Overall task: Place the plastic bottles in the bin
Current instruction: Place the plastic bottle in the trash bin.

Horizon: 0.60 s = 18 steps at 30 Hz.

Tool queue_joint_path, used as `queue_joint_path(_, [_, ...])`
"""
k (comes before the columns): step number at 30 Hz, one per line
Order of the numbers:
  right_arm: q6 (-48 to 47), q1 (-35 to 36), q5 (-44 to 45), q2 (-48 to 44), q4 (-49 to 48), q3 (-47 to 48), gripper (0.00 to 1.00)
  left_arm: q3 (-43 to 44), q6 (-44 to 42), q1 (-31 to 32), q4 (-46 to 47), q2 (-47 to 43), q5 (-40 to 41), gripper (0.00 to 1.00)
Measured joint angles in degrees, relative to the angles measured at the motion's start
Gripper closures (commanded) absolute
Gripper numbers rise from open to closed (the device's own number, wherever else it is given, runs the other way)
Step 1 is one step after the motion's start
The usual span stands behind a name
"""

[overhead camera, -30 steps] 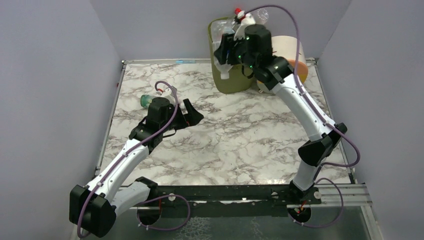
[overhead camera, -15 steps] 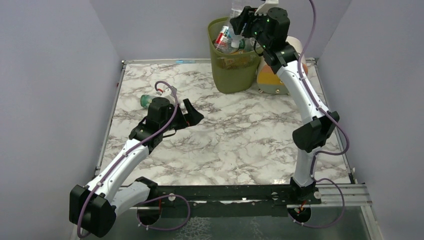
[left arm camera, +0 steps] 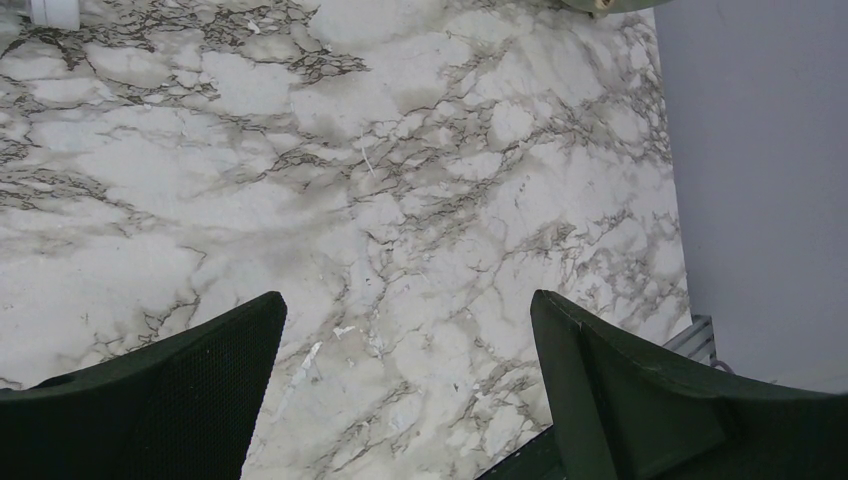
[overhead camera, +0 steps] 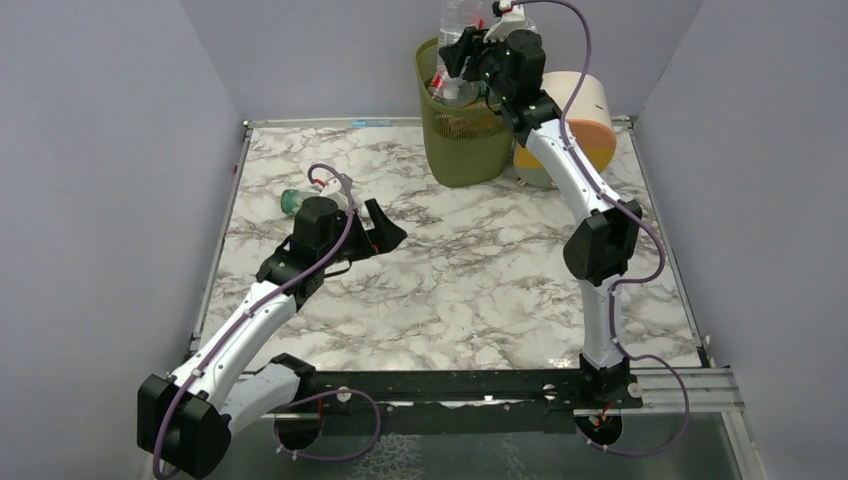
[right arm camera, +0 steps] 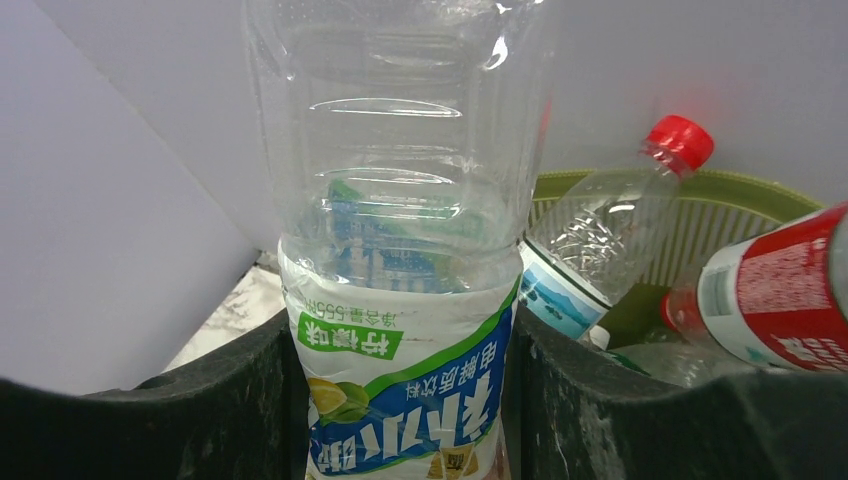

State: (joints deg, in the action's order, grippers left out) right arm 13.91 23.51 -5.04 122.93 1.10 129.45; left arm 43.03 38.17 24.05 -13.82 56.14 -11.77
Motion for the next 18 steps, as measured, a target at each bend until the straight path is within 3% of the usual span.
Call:
queue_joint_path(13, [0.9,0.0,-3.5,4.5,-0.4,3.5,0.4,-0.4,0.0,-0.1,0.0,-0.1,0.0,0.01])
queue_joint_path(18, [0.0,0.1,-3.5,4.5,-0.1,3.4,0.29,-0.4,0.0,-0.1,0.1,0.4,0.0,0.01])
